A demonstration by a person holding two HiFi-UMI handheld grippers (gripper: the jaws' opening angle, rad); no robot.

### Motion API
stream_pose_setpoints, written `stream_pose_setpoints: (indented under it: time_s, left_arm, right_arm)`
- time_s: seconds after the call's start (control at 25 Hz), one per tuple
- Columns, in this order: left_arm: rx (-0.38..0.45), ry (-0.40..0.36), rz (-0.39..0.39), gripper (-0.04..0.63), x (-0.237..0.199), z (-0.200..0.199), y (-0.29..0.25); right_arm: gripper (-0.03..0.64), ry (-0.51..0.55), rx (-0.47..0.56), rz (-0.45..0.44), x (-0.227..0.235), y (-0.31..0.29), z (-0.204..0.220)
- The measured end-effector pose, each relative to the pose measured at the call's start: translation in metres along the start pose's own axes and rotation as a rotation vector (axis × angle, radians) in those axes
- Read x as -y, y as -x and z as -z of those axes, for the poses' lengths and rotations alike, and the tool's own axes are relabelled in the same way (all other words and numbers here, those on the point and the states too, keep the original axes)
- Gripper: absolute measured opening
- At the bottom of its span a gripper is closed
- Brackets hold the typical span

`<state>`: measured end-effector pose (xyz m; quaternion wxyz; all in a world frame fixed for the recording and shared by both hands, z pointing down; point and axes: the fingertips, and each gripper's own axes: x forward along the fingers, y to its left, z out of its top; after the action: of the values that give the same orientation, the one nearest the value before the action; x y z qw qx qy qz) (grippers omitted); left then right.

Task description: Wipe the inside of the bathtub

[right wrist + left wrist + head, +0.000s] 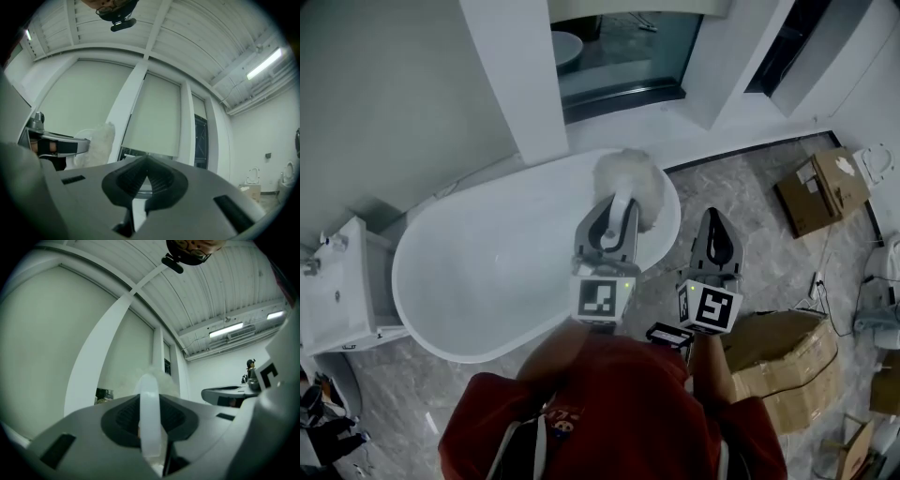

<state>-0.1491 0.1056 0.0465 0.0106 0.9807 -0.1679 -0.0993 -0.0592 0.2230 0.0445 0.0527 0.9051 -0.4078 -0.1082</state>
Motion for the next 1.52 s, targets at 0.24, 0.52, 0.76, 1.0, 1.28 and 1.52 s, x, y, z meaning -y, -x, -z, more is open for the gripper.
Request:
stream_pose_setpoints:
  time_s: [0.24, 0.52, 0.76, 1.0, 1.28, 1.52]
  left_arm:
    - [0.001, 0.008, 0.01, 0.097, -0.029, 0.003, -0.046]
    - [-0.006, 0.029, -0.004, 0.097, -0.069, 0.008, -0.072]
    - [-0.018, 0.04, -0.025, 0.097, -0.085, 0.012, -0.084]
    - [-0.034, 0.034, -0.054, 0.097, -0.086, 0.025, -0.096]
    - [-0.057, 0.034, -0.123, 0.097, -0.079, 0.046, -0.131]
    - [-0.072, 0.011, -0.209, 0.097, -0.056, 0.063, -0.188]
  right_arm:
    - [0.011, 0.023, 0.006, -0.004, -0.007, -0.061, -0.002]
    - [0.011, 0.058, -0.011, -0.029, -0.029, -0.108, 0.0]
    - [0.011, 0.058, -0.021, -0.048, -0.038, -0.127, 0.007]
    - [0.011, 0.034, -0.025, -0.068, -0.032, -0.143, 0.023]
    - [0.011, 0.013, -0.021, -0.137, -0.009, -0.182, 0.046]
    - [0.011, -0.009, -0.01, -0.218, 0.039, -0.234, 0.071]
